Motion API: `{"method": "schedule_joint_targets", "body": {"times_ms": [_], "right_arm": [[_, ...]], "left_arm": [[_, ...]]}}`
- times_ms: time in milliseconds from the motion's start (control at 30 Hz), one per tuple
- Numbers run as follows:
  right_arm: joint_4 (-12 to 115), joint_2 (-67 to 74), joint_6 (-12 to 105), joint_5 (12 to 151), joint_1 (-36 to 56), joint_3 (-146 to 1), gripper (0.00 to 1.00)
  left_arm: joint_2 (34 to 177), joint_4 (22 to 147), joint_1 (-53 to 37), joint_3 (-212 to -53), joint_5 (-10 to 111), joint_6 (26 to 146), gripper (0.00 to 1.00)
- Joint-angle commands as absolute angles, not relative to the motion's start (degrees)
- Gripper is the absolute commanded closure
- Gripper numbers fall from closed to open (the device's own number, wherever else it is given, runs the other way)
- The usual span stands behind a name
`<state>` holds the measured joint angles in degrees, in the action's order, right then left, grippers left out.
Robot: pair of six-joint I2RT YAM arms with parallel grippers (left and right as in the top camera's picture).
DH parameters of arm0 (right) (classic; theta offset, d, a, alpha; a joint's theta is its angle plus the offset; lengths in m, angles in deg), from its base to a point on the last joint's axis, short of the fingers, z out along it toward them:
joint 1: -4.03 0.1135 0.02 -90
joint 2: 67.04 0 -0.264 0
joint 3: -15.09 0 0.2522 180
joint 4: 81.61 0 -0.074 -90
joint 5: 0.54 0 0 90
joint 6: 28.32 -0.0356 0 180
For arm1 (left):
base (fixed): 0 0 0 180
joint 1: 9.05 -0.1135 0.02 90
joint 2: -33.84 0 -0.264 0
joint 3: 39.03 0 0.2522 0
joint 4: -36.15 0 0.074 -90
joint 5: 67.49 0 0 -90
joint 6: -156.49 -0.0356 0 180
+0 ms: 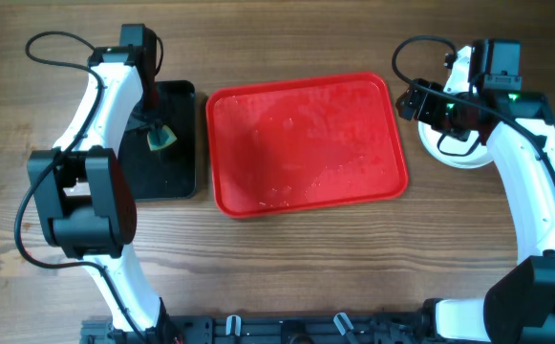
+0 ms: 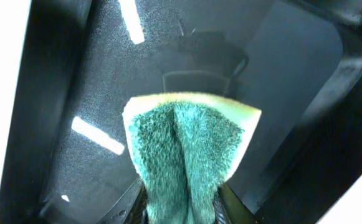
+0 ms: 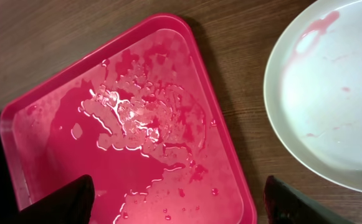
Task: Clean dirty plates on tray and stack at the side
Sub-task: 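Move the sponge left and drop it into the black tray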
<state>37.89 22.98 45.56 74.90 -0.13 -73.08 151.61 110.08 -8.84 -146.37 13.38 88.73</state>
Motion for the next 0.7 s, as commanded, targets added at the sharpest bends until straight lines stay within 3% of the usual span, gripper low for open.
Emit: {"method": "schedule_joint_targets", "body": {"times_ms": [0, 167, 300, 333, 667], "right_arm": [[37.71, 23.68, 46.72, 76.14, 0.00, -73.34, 0.12], [37.74, 23.68, 46.72, 76.16, 0.00, -73.34, 0.12], [37.82, 23.68, 46.91, 76.16, 0.00, -73.34, 0.12], [37.91, 23.68, 47.48, 76.14, 0.00, -73.34, 0.12], [37.85, 19.00, 50.19, 74.04, 0.00, -73.59, 0.12]], "left_arm": [[152.07, 110.12, -9.06, -146.54, 14.19, 89.27, 0.68], [152.07, 110.14, -9.06, -146.54, 15.44, 89.25, 0.39], [152.05, 110.08, -9.06, -146.54, 15.42, 89.25, 0.05], [151.96, 109.84, -9.06, -146.61, 15.37, 89.21, 0.00], [140.44, 113.18, -8.51, -152.25, 15.42, 88.40, 0.00]]}}
